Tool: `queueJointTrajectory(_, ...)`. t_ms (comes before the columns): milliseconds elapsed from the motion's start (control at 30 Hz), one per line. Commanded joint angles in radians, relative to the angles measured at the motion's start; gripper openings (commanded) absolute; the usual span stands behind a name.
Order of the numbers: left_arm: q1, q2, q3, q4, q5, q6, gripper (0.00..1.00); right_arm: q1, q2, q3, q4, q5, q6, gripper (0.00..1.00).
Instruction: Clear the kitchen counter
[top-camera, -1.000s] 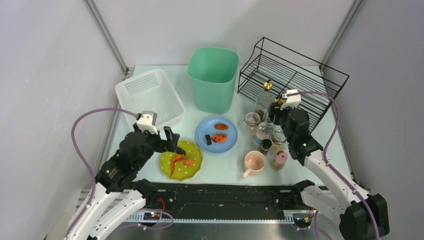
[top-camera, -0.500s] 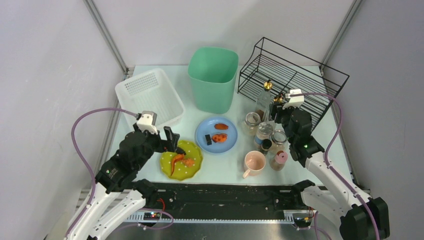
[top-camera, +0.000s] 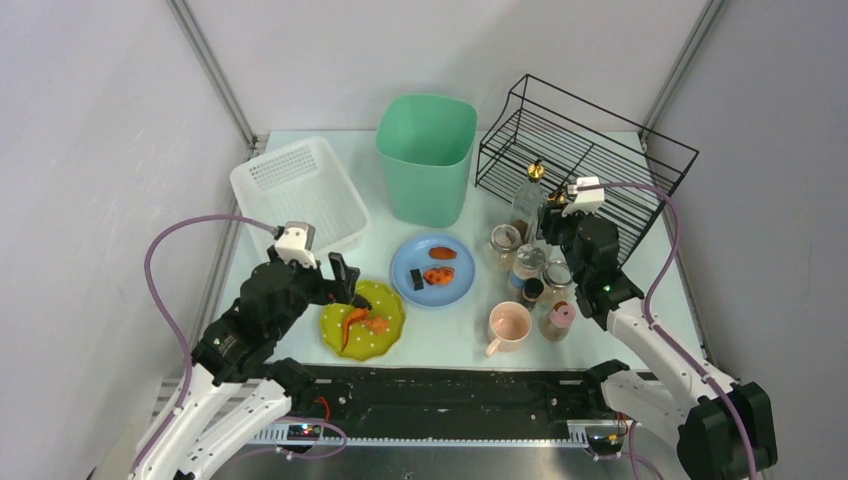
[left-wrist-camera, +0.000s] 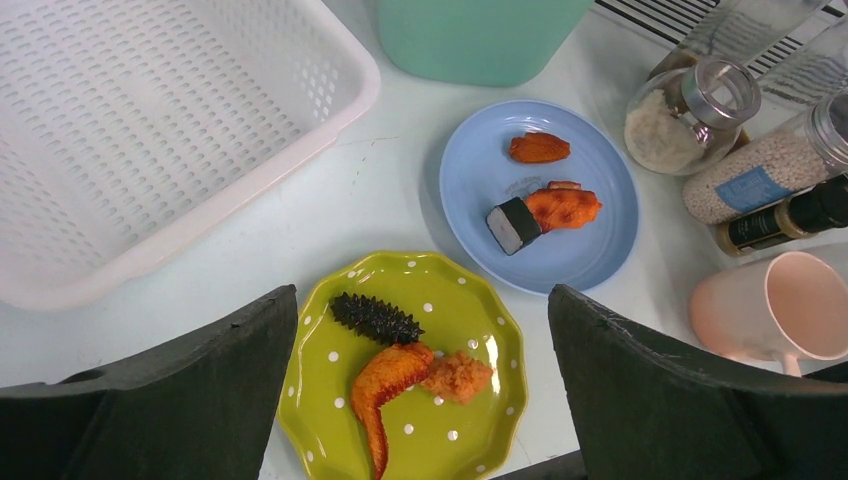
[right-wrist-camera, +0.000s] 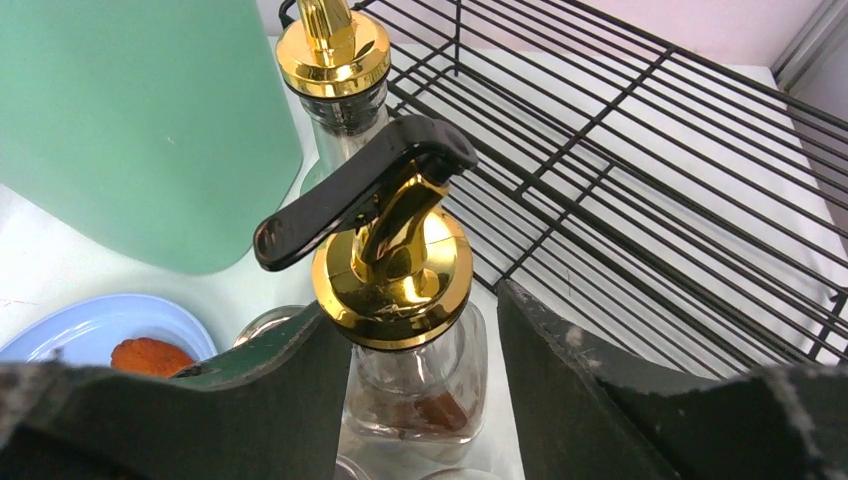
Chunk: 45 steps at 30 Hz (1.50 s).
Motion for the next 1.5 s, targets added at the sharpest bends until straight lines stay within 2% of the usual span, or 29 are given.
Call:
queueJointTrajectory(0,-0.004,0.008,0.006,0.007,-0.008,0.013,0.98,-0.004,0.012,0.001,0.077,0.013,0.005,0.56)
queueJointTrajectory(233,-0.004,0.009,0.006,0.004,-0.010,0.013,0.98,-0.005,0.000,0.002,0.087,0.004,-0.003,0.30)
queueJointTrajectory(300,-0.004,0.010,0.005,0.005,-0.008,0.013,0.98,-0.003,-0.013,0.003,0.088,-0.001,-0.022,0.16)
queueJointTrajectory(333,-0.004,0.011,0.005,0.005,-0.008,0.013,0.98,-0.003,-0.018,0.003,0.089,0.000,-0.026,0.04)
queueJointTrajectory(367,-0.003,0.012,0.005,0.005,-0.007,0.013,0.98,-0.003,-0.031,0.006,0.084,0.006,-0.030,0.01)
queueJointTrajectory(733,-0.004,0.014,0.007,0.004,-0.003,0.013,0.98,-0.002,-0.156,0.094,-0.032,0.044,-0.087,0.00)
queueJointTrajectory(1133,-0.004,0.009,0.009,0.005,0.004,0.014,0.98,0.009,-0.179,0.402,-0.306,0.129,-0.163,0.00)
queueJointTrajectory(1467,-0.003,0.001,0.007,0.004,0.010,0.013,0.98,0.011,-0.129,0.623,-0.304,0.216,-0.260,0.00)
